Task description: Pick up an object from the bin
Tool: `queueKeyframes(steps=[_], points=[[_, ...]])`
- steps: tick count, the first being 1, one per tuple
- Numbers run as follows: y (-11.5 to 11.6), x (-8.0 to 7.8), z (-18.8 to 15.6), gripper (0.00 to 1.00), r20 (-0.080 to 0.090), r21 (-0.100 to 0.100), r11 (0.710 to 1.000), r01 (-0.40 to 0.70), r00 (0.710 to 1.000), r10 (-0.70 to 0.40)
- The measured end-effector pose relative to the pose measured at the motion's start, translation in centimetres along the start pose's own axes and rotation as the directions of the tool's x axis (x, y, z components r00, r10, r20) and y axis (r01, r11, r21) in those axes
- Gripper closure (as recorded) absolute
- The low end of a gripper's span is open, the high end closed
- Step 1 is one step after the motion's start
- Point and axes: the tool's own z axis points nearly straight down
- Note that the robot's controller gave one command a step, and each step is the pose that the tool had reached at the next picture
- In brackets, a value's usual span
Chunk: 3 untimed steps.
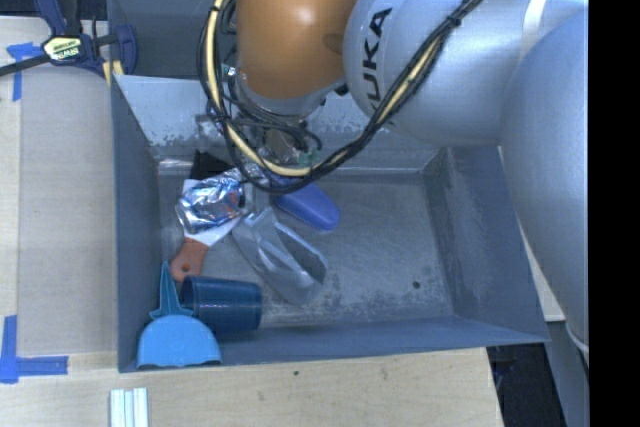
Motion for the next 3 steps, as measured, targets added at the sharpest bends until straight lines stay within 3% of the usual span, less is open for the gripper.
queueKeyframes(steps=[1, 2, 3], points=[[0.9, -0.1, 3.7, 0.0, 0.001, 0.0, 0.928, -0.373, 0.928, 0.373], [0.0, 1.3, 4.1, 0.0, 0.003, 0.001, 0.992, -0.122, 0.992, 0.122], [-1.1, 1.2, 10.3, 0.0, 0.003, -0.001, 0.982, -0.191, 0.982, 0.191]])
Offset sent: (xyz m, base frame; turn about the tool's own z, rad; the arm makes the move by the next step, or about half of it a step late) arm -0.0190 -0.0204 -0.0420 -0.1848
